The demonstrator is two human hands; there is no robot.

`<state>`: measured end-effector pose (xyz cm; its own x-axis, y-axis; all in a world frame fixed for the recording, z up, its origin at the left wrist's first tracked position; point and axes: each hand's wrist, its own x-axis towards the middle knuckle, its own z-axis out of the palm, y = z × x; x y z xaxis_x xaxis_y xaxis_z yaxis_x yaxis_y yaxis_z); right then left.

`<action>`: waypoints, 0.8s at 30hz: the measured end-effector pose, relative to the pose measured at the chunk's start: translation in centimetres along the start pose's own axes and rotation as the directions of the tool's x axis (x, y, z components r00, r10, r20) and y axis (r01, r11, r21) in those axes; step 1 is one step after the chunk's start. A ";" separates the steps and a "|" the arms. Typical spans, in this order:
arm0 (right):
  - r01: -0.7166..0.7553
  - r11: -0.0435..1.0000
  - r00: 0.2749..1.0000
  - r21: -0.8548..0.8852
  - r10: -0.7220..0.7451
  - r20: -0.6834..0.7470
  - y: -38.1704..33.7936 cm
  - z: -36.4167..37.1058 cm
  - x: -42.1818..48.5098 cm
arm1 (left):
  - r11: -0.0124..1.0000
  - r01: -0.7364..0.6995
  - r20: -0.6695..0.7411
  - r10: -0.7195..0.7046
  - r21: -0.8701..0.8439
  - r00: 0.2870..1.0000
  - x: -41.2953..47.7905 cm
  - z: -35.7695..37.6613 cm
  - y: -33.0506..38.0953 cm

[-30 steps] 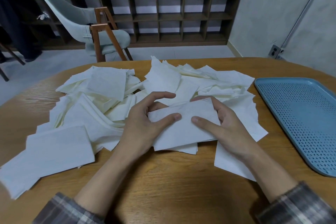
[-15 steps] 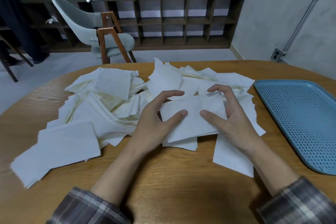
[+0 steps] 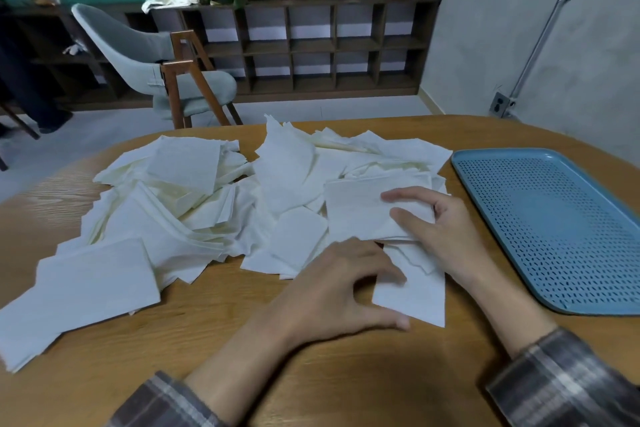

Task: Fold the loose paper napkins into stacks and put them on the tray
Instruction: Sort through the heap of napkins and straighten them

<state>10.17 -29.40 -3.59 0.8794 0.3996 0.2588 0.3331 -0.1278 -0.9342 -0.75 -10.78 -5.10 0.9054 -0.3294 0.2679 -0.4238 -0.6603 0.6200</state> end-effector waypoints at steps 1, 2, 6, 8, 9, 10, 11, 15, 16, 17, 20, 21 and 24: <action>-0.001 1.000 1.000 0.009 0.001 0.004 0.0 0.1 0.0 | 0.999 -0.013 0.060 0.010 0.043 0.998 0.0 0.3 -0.2; 0.002 1.000 1.000 0.007 -0.002 0.010 0.1 0.2 0.0 | 0.998 -0.019 0.091 0.013 0.057 0.996 0.1 0.4 -0.4; 0.009 1.000 0.999 -0.011 -0.008 0.047 0.2 0.1 -0.1 | 0.999 -0.023 0.084 0.020 0.045 0.996 0.2 0.3 -0.6; -0.002 1.000 0.998 0.000 0.002 0.059 0.3 0.1 -0.1 | 0.998 -0.033 0.059 0.029 0.059 0.998 0.3 0.3 -0.6; -0.008 1.000 0.998 0.002 0.008 0.064 0.3 0.0 0.0 | 0.997 -0.034 0.045 0.031 0.065 0.999 0.3 0.2 -0.7; -0.015 1.000 0.998 0.003 0.014 0.068 0.3 0.1 0.0 | 0.997 -0.027 0.027 0.025 0.068 0.999 0.3 0.0 -0.7; -0.019 1.000 0.997 0.006 0.019 0.072 0.3 0.1 0.0 | 0.998 -0.013 0.002 0.013 0.067 1.000 0.2 -0.2 -0.7; -0.052 0.998 0.996 0.028 0.049 0.077 0.3 0.0 0.0 | 0.998 0.051 -0.152 -0.054 -0.023 0.987 -0.2 -1.2 -0.6; -0.064 0.997 0.995 0.041 0.061 0.075 0.4 0.0 0.0 | 0.997 0.057 -0.202 -0.067 -0.053 0.977 -0.3 -1.4 -0.6; -0.074 0.996 0.995 0.053 0.070 0.071 0.4 -0.1 0.0 | 0.995 0.062 -0.256 -0.081 -0.081 0.963 -0.3 -1.6 -0.5; -0.078 0.995 0.995 0.065 0.074 0.064 0.4 -0.2 -0.1 | 0.976 0.096 -0.396 -0.167 -0.193 0.903 -0.2 -2.2 -0.7; -0.071 0.995 0.995 0.069 0.066 0.072 0.3 -0.1 -0.1 | 0.958 0.113 -0.424 -0.220 -0.263 0.879 -0.2 -2.4 -0.8; -0.126 0.954 0.990 0.272 0.103 0.097 0.1 0.1 -0.1 | 0.845 0.109 -0.453 -0.385 -0.524 0.804 0.0 -3.3 -0.9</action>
<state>10.05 -29.39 -3.72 0.8716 0.4708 0.1364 0.1147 0.0747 -0.9906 -0.26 -7.95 -3.25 0.9036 0.2948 0.3109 -0.2450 -0.2399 0.9394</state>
